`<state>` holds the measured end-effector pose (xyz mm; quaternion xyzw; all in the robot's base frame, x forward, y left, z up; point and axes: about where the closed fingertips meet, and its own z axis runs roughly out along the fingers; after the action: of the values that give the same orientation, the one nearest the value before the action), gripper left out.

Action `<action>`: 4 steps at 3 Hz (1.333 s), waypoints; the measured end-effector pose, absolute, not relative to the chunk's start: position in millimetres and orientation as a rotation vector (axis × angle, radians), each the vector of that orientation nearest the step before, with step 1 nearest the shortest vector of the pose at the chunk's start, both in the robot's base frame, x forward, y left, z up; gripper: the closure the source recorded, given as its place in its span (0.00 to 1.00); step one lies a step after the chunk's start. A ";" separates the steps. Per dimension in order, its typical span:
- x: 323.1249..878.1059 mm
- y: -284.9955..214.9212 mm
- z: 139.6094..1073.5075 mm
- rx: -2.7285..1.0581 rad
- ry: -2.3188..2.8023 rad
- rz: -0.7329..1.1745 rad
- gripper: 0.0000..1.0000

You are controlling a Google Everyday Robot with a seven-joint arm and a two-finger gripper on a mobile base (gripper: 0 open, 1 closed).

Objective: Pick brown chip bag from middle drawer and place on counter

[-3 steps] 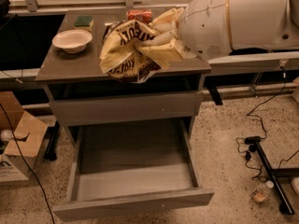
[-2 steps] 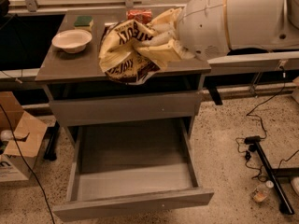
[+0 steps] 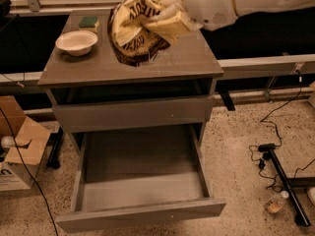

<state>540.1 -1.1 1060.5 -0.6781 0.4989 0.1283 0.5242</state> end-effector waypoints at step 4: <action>714.6 -13.2 990.4 -1.637 1.298 0.232 1.00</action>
Offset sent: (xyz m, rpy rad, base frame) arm 0.1381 0.0123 -0.0291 -0.0988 -0.0288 -0.0161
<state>714.6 -13.2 990.4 -0.6759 0.5360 0.0956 0.4966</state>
